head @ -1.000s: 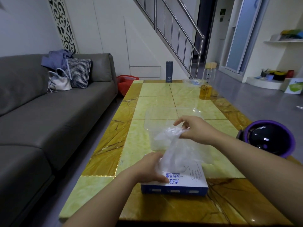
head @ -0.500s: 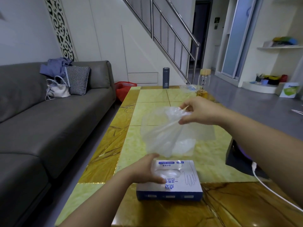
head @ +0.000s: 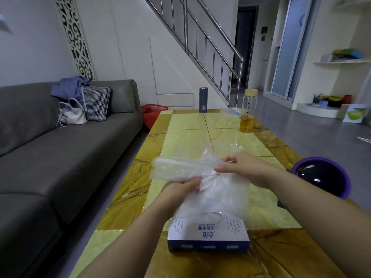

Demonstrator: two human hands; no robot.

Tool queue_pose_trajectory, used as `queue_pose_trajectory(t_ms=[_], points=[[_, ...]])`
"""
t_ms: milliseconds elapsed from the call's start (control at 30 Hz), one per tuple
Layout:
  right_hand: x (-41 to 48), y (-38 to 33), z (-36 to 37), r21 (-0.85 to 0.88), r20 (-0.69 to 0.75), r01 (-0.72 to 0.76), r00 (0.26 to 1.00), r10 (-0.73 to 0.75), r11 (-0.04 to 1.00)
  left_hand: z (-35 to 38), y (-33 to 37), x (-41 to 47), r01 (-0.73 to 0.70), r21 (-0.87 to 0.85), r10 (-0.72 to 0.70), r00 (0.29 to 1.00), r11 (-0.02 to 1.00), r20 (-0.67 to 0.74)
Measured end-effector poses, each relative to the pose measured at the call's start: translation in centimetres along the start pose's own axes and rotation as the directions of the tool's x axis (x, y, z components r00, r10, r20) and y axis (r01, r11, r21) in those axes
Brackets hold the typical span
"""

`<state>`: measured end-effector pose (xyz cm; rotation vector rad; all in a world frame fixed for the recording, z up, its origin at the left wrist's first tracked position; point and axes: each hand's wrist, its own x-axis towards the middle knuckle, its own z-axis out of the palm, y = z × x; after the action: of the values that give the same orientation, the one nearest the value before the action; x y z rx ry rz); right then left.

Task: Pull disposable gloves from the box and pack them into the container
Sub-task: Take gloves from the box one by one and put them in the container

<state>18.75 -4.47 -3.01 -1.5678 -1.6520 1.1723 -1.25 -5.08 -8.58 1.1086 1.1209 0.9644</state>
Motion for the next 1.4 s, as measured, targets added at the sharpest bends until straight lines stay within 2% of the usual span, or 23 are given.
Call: queue_pose_trajectory(t_ms=[100,200,267,467,567,633,667,700,733,767,833,867,900,967,1100,1167,1233,1400], points=[[-0.3,1.8,0.2,0.143,0.051,-0.124,0.992,0.118,0.982,-0.3,-0.6,0.2,-0.032,0.065,0.038,0.994,0.997,-0.102],[-0.1,3.2,0.8,0.184,-0.035,-0.123,0.991,0.131,0.975,-0.3,-0.8,0.1,-0.042,0.17,0.062,0.992,0.985,-0.113],[0.2,3.9,1.1,0.182,-0.096,-0.115,0.986,0.134,0.977,-0.5,-1.0,0.2,-0.007,0.185,0.032,0.991,0.983,-0.131],[0.8,5.2,0.8,0.112,-0.133,-0.171,0.974,0.186,0.979,-1.6,-2.0,0.6,0.077,0.161,-0.057,0.99,0.984,-0.129],[1.1,5.4,0.1,0.229,-0.263,-0.16,0.94,0.219,0.96,-2.1,-2.8,1.3,0.057,0.13,-0.036,0.986,0.99,-0.16],[1.2,5.2,-0.4,0.388,-0.399,-0.08,0.884,0.246,0.918,-2.2,-3.3,1.8,0.012,0.241,0.043,0.974,0.97,-0.221],[1.4,5.1,-0.8,0.441,-0.469,-0.024,0.846,0.254,0.897,-2.2,-3.4,1.8,-0.031,0.395,0.137,0.96,0.918,-0.243],[1.5,5.0,-1.2,0.463,-0.532,0.023,0.807,0.257,0.886,-1.9,-3.5,1.9,-0.094,0.57,0.256,0.943,0.816,-0.211],[1.5,4.9,-1.5,0.465,-0.578,0.054,0.774,0.257,0.884,-1.5,-3.7,1.9,-0.176,0.708,0.351,0.93,0.684,-0.108],[1.6,4.8,-1.6,0.466,-0.603,0.067,0.754,0.261,0.882,-1.0,-4.0,1.9,-0.255,0.791,0.376,0.926,0.557,0.035],[1.8,4.8,-1.6,0.485,-0.597,0.068,0.754,0.274,0.872,0.2,-4.8,1.8,-0.377,0.881,0.288,0.911,0.287,0.296],[1.8,4.7,-1.3,0.506,-0.577,0.068,0.767,0.279,0.86,0.6,-5.2,1.7,-0.425,0.89,0.213,0.896,0.166,0.388],[1.8,4.7,-1.1,0.519,-0.559,0.062,0.779,0.284,0.852,0.9,-5.6,1.5,-0.461,0.883,0.141,0.884,0.088,0.447],[1.7,4.9,-0.6,0.515,-0.52,0.021,0.802,0.293,0.857,1.4,-5.9,1.1,-0.475,0.878,0.068,0.879,0.059,0.471],[1.1,6.5,0.8,0.532,-0.337,-0.166,0.858,0.387,0.83,1.6,-5.7,0.4,-0.475,0.87,0.04,0.88,0.136,0.474],[0.7,7.5,1.9,0.527,-0.242,-0.271,0.861,0.448,0.805,1.6,-5.9,0.2,-0.463,0.864,-0.016,0.879,0.198,0.476],[0.4,8.2,2.8,0.533,-0.207,-0.322,0.847,0.489,0.783,2.0,-6.1,-0.4,-0.447,0.867,-0.073,0.879,0.221,0.472],[0.0,8.9,3.6,0.436,-0.153,-0.399,0.85,0.503,0.807,3.2,-6.6,-0.9,-0.449,0.893,-0.136,0.883,0.029,0.448]])
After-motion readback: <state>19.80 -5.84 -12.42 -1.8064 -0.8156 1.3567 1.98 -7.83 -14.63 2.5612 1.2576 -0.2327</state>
